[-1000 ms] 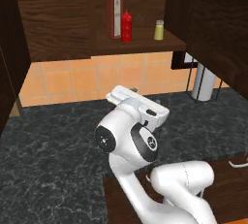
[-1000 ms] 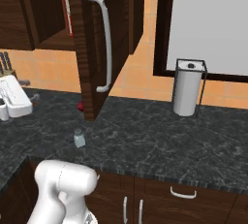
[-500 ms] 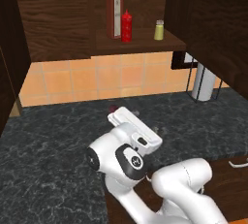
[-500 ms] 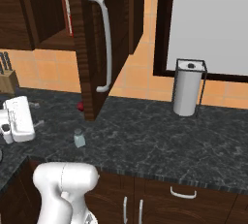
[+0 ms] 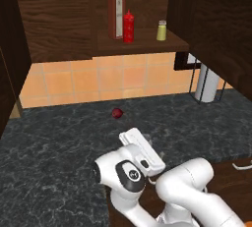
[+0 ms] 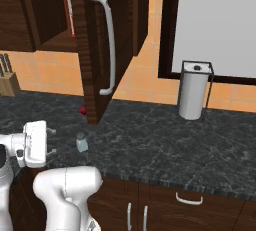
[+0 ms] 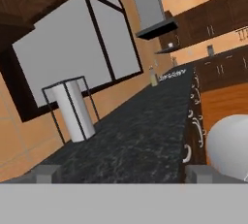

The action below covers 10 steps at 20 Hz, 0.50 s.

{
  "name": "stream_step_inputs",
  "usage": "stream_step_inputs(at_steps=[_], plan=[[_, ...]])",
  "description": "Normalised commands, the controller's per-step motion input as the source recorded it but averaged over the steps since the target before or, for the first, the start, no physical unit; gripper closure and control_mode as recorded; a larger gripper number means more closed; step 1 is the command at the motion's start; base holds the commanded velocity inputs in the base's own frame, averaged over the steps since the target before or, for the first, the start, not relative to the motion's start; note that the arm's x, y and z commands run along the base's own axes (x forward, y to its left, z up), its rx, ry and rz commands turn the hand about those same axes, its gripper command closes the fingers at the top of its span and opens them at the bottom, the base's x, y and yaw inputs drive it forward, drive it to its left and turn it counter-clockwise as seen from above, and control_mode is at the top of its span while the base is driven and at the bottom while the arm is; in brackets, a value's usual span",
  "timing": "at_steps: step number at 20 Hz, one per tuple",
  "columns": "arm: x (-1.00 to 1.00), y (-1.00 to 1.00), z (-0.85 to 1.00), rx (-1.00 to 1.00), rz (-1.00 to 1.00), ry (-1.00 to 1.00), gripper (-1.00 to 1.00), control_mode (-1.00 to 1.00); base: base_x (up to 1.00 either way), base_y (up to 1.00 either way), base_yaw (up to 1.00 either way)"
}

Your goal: Put the shaker and condiment bottle from the counter next to their counterparts in the cabinet.

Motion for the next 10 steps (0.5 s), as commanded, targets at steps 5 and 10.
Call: stream_step_inputs(at_steps=[5, 10], plan=[[0.46, 0.0, -0.25, 0.0, -0.16, 0.23, -1.0, -1.0, 0.0, 0.0, 0.0], [0.42, 0.2, -0.33, 0.0, -0.14, 0.11, -1.0, -1.0, 0.0, 0.0, 0.0]])
